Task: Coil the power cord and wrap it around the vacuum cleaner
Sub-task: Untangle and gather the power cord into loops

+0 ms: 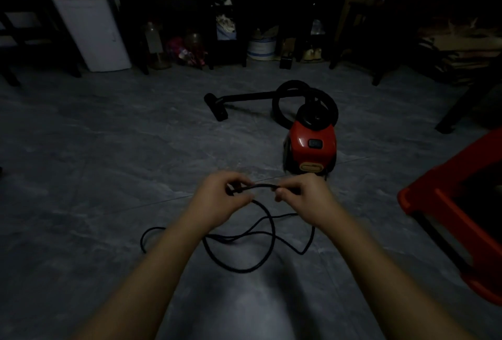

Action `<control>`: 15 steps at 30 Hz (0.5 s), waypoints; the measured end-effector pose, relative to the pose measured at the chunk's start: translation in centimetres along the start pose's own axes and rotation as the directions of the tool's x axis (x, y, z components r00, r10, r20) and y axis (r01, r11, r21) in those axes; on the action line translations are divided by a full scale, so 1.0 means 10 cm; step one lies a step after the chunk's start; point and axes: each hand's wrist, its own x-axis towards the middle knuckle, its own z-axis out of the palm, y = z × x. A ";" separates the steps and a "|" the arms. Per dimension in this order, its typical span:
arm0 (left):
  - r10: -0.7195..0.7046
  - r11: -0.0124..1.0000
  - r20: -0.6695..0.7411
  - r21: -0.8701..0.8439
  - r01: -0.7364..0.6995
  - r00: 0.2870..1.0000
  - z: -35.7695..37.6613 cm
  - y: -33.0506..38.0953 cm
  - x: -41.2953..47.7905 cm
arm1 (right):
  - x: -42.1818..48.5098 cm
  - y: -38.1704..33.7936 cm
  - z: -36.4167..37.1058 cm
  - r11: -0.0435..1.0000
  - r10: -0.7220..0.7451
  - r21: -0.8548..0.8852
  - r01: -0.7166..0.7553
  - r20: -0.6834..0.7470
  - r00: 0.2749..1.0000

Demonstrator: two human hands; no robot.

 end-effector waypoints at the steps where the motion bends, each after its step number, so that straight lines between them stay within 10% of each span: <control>1: 0.021 0.999 0.005 0.037 -0.021 1.000 0.01 0.00 0.00 | -0.01 -0.03 0.02 1.000 -0.011 -0.013 0.011 0.032 0.999; 9: 0.129 0.979 0.124 0.140 -0.147 0.984 0.01 0.08 -0.08 | -0.06 -0.14 0.09 0.977 0.041 0.203 -0.060 0.097 0.994; 15: 0.077 0.997 -0.046 0.034 -0.075 0.996 -0.05 0.05 -0.07 | -0.07 -0.22 0.02 0.936 0.091 0.329 -0.125 0.117 0.989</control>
